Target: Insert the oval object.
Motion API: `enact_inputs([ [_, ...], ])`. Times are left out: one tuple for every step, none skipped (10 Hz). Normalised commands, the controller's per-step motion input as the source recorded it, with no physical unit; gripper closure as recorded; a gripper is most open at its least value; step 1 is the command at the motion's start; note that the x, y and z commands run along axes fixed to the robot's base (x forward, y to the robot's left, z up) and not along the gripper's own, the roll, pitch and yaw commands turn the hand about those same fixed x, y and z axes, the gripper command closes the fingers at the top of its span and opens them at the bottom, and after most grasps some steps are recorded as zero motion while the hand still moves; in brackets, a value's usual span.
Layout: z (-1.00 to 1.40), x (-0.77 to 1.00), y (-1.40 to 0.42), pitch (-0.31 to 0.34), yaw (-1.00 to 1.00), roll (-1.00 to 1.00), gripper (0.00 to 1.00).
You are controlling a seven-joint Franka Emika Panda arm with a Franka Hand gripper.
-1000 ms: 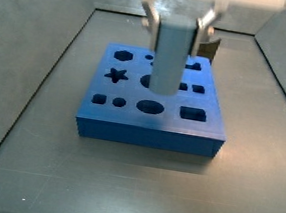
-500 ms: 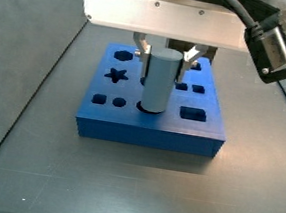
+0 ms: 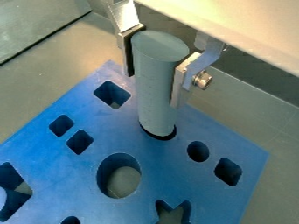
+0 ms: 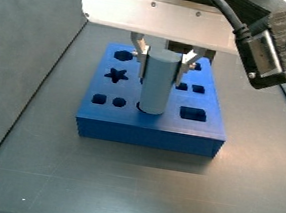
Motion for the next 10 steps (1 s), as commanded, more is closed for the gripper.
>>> enact_inputs([
  [-0.32, -0.22, 0.08, -0.114, -0.06, -0.02, 1.0],
  [-0.41, 0.0, 0.0, -0.1, -0.08, -0.04, 1.0],
  [-0.47, 0.11, 0.0, -0.101, -0.08, -0.03, 1.0],
  [-0.53, 0.12, 0.0, -0.136, -0.09, -0.06, 1.0],
  [-0.39, 0.08, 0.0, -0.104, -0.09, -0.03, 1.0],
  [-0.32, 0.03, 0.0, -0.093, -0.06, 0.0, 1.0],
  [-0.34, 0.0, 0.0, -0.106, -0.04, 0.0, 1.0],
  [-0.18, 0.0, 0.0, -0.126, 0.0, 0.0, 1.0],
  [-0.08, 0.0, 0.0, -0.063, 0.0, 0.0, 1.0],
  [0.0, 0.0, 0.0, -0.046, 0.0, 0.0, 1.0],
])
